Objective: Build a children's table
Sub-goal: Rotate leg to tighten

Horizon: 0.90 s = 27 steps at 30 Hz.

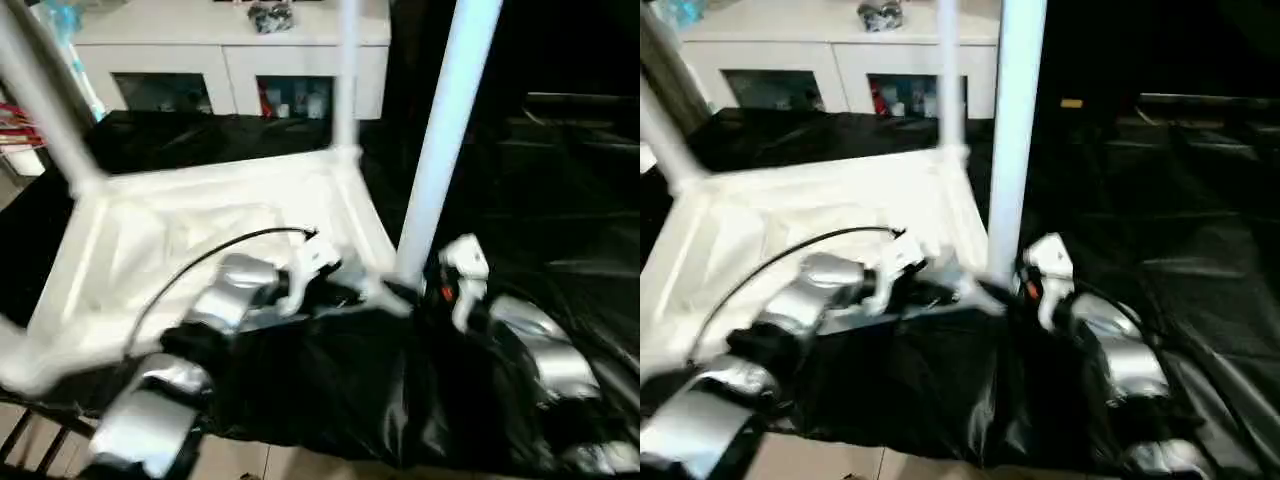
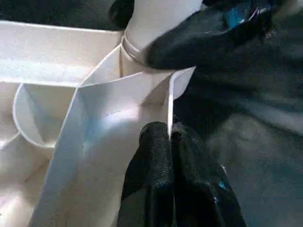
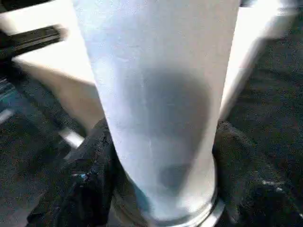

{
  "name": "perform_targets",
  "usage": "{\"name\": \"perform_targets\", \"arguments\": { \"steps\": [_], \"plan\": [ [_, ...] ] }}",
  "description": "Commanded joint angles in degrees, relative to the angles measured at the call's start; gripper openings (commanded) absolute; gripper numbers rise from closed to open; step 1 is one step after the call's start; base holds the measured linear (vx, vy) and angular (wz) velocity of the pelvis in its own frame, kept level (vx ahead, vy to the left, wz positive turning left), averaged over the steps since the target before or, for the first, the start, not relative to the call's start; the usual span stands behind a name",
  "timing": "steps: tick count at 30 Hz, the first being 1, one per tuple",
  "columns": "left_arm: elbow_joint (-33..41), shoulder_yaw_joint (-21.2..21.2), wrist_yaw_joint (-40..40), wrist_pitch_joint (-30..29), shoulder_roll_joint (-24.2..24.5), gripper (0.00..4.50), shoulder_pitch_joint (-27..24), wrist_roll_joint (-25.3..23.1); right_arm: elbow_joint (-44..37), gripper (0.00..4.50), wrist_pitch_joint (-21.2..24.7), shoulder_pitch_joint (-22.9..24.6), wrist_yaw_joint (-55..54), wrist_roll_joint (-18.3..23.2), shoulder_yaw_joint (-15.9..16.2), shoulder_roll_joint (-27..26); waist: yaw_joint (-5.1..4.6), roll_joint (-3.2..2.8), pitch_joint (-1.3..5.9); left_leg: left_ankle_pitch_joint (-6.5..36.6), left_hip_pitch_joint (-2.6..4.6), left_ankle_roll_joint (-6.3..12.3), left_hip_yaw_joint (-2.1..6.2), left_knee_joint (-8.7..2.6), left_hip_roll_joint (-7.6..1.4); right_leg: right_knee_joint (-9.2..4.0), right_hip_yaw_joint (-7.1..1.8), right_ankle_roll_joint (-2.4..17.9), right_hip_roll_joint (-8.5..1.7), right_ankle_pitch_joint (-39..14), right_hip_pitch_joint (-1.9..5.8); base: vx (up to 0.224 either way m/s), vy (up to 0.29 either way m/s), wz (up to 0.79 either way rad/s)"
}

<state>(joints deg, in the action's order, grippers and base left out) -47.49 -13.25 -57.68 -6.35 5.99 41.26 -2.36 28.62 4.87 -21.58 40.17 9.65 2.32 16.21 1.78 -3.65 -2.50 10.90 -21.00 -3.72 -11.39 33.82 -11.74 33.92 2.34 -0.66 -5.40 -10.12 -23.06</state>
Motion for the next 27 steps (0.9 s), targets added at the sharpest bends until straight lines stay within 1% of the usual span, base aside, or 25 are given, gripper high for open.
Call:
{"name": "perform_targets", "arguments": {
  "steps": [1, 4, 5, 6, 7, 8, 9, 10, 11, 13, 16, 17, 18, 19, 20, 21, 22, 23, 24, 26, 27],
  "plan": [
    [0.39, 0.54, 3.61, -0.53, -2.62, 0.00, 2.07, 0.52, 3.50, 2.56, 2.03, 0.57, -3.06, -3.60, 2.90, -1.95, 0.07, 1.01, 3.02, 16.22, 0.47, 1.72, 0.76, -4.36, -0.70, -5.20, -1.13, 11.89, -2.21, -21.04, 2.18, 0.000, 0.000, 0.00],
    [-1.66, 1.90, 11.40, -1.30, -5.63, 0.00, 3.89, 0.17, 5.81, 2.56, 3.09, -1.43, -9.82, -3.92, 1.36, -5.86, 0.15, 1.05, 3.15, 15.10, 0.38, 2.04, 0.71, -4.27, -0.64, -5.08, -1.13, 12.09, -2.12, -19.35, 2.22, 0.000, 0.000, 0.00],
    [-2.06, 2.23, 12.96, -1.19, -6.91, 0.00, 4.33, 0.05, 7.37, 2.56, 2.28, -2.56, -12.43, -4.07, 0.81, -7.91, 0.13, 1.03, 3.22, 14.68, 0.30, 2.10, 0.75, -4.28, -0.56, -5.01, -1.04, 12.09, -2.11, -18.99, 2.28, 0.000, 0.000, 0.00],
    [-2.07, 2.23, 13.03, -1.16, -7.04, 0.00, 4.35, 0.03, 7.53, 2.56, 2.13, -2.68, -12.64, -4.07, 0.77, -8.13, 0.09, 0.98, 3.21, 14.68, 0.25, 2.05, 0.74, -4.30, -0.63, -4.99, -1.07, 12.13, -2.15, -18.79, 2.25, 0.000, 0.000, 0.00],
    [-1.97, 2.15, 13.01, -0.79, -7.44, 0.00, 4.27, 0.00, 8.18, 2.56, 0.95, -3.05, -12.93, -4.06, 0.83, -8.76, 0.18, 1.09, 3.26, 14.33, 0.15, 2.31, 0.78, -4.28, -0.58, -5.01, -1.01, 11.92, -2.19, -18.42, 2.47, 0.000, 0.000, 0.00],
    [-1.87, 2.05, 12.93, -0.60, -7.60, 0.00, 4.17, -0.04, 8.49, 3.12, 0.05, -3.22, -13.04, -4.11, 0.89, -9.04, 0.25, 1.06, 3.29, 14.24, 0.20, 2.50, 0.75, -4.24, -0.63, -5.01, -1.07, 12.01, -2.27, -18.06, 2.38, 0.000, 0.000, 0.00],
    [-1.42, 1.60, 11.88, -0.06, -7.47, 0.00, 3.78, -0.10, 8.28, 3.26, -0.70, -3.22, -12.33, -3.46, 0.64, -9.23, 0.25, 1.01, 3.36, 13.71, 0.08, 3.09, 0.76, -4.24, -0.69, -4.84, -1.04, 12.39, -2.23, -16.39, 2.46, 0.000, 0.000, 0.00],
    [-1.24, 1.27, 11.30, 0.32, -7.38, 0.00, 3.56, -0.12, 8.19, 3.26, -1.17, -3.24, -12.01, -2.97, 0.47, -9.35, 0.24, 0.99, 3.36, 13.64, 0.09, 3.27, 0.75, -4.21, -0.70, -4.79, -1.06, 12.60, -2.20, -15.78, 2.43, 0.000, 0.000, 0.00],
    [-1.10, 0.67, 10.95, 0.70, -6.93, 0.00, 3.26, -0.61, 7.78, 3.32, -1.19, -3.18, -11.36, -2.41, 0.21, -9.10, 0.24, 0.98, 3.43, 13.16, 0.00, 3.60, 0.76, -4.19, -0.70, -4.62, -1.07, 12.96, -2.18, -14.33, 2.58, 0.000, 0.000, 0.00],
    [-0.60, -0.69, 9.19, 1.87, -5.74, 0.00, 2.52, -1.39, 6.81, 3.61, -0.98, -2.89, -8.91, -1.86, 0.31, -7.68, 0.26, 0.89, 3.41, 13.03, 0.01, 3.91, 0.74, -4.18, -0.77, -4.51, -1.06, 13.46, -2.17, -13.20, 2.62, 0.000, 0.000, 0.00],
    [-0.26, -1.24, 6.39, 3.08, -4.82, 0.00, 2.12, -1.09, 6.06, 3.77, -1.14, -2.61, -6.33, -2.08, 0.25, -5.75, 0.30, 0.89, 3.49, 12.86, -0.02, 4.29, 0.69, -4.06, -0.76, -4.40, -1.07, 13.96, -2.21, -12.01, 2.79, 0.000, 0.000, 0.00],
    [-0.25, -1.25, 6.30, 3.12, -4.79, 0.00, 2.12, -1.08, 6.04, 4.00, -1.15, -2.60, -6.26, -2.10, 0.26, -5.70, 0.29, 0.91, 3.53, 12.39, -0.04, 4.46, 0.70, -4.01, -0.80, -4.27, -1.06, 14.33, -2.21, -10.97, 2.83, 0.000, 0.000, 0.00],
    [-0.09, -1.42, 5.53, 3.52, -4.36, 0.00, 2.00, -1.16, 5.75, 4.09, -1.18, -2.45, -5.04, -2.39, 0.47, -4.72, 0.33, 0.79, 3.53, 12.22, -0.02, 4.51, 0.71, -4.01, -0.82, -4.22, -1.05, 14.52, -2.22, -10.56, 2.84, 0.000, 0.000, 0.00],
    [0.16, -1.55, 4.45, 3.70, -3.92, 0.00, 1.85, -1.09, 5.43, 4.09, -1.20, -2.23, -3.45, -2.56, 0.81, -3.71, 0.36, 0.77, 3.61, 11.84, 0.05, 4.77, 0.65, -3.90, -0.81, -4.14, -1.05, 14.99, -2.21, -9.44, 2.88, 0.000, 0.000, 0.00],
    [0.33, -1.64, 3.63, 3.49, -3.51, 0.00, 1.75, -1.06, 4.96, 4.09, -1.13, -1.90, -1.73, -2.71, 1.27, -2.70, 0.37, 0.80, 3.58, 11.57, -0.04, 4.91, 0.66, -3.90, -0.81, -4.09, -1.04, 15.17, -2.21, -8.91, 2.94, 0.000, 0.000, 0.00],
    [0.45, -1.78, 2.62, 3.73, -2.99, 0.00, 1.62, -1.07, 4.15, 4.09, -1.11, -1.32, 0.58, -2.89, 2.02, -1.39, 0.55, 0.77, 3.60, 11.04, 0.03, 5.37, 0.59, -3.82, -0.91, -3.99, -1.04, 15.67, -2.20, -7.42, 3.02, 0.000, 0.000, 0.00],
    [0.48, -1.80, 1.65, 3.80, -2.59, 0.00, 1.54, -0.90, 3.27, 4.09, -1.13, -0.69, 2.87, -2.89, 2.72, -0.21, 0.60, 0.83, 3.60, 10.97, 0.03, 5.53, 0.55, -3.78, -0.88, -3.97, -1.01, 15.77, -2.15, -7.16, 3.09, 0.000, 0.000, 0.00],
    [0.49, -1.77, 0.48, 3.81, -2.15, 0.00, 1.47, -0.60, 2.23, 4.09, -1.32, -0.01, 5.25, -2.70, 3.12, 0.93, 0.72, 0.80, 3.56, 11.09, 0.00, 5.82, 0.55, -3.82, -0.94, -3.92, -0.96, 15.94, -2.15, -7.18, 3.13, 0.000, 0.000, 0.00],
    [0.69, -1.82, -1.72, 4.06, -1.38, 0.00, 1.26, -0.04, 0.59, 4.09, -0.95, 0.87, 8.28, -1.87, 3.20, 2.30, 0.89, 0.66, 3.51, 11.38, 0.14, 5.87, 0.51, -3.83, -1.05, -4.00, -0.99, 15.94, -2.17, -7.45, 3.03, 0.000, 0.000, 0.00],
    [1.01, -2.04, -4.10, 4.60, -0.49, 0.00, 1.00, 0.38, -0.80, 4.09, -0.34, 1.59, 11.06, -0.78, 3.17, 3.56, 1.09, 0.72, 3.48, 11.68, 0.08, 6.00, 0.45, -3.86, -1.09, -3.90, -0.97, 16.26, -2.13, -7.69, 3.03, 0.000, 0.000, 0.00],
    [1.01, -2.04, -4.10, 4.60, -0.49, 0.00, 1.00, 0.38, -0.80, 4.09, -0.34, 1.59, 11.06, -0.78, 3.17, 3.56, 1.29, 0.72, 3.36, 12.72, 0.20, 5.71, 0.40, -3.94, -1.17, -4.06, -1.01, 16.07, -2.13, -9.50, 2.86, 0.000, 0.000, 0.00]
  ]
}}
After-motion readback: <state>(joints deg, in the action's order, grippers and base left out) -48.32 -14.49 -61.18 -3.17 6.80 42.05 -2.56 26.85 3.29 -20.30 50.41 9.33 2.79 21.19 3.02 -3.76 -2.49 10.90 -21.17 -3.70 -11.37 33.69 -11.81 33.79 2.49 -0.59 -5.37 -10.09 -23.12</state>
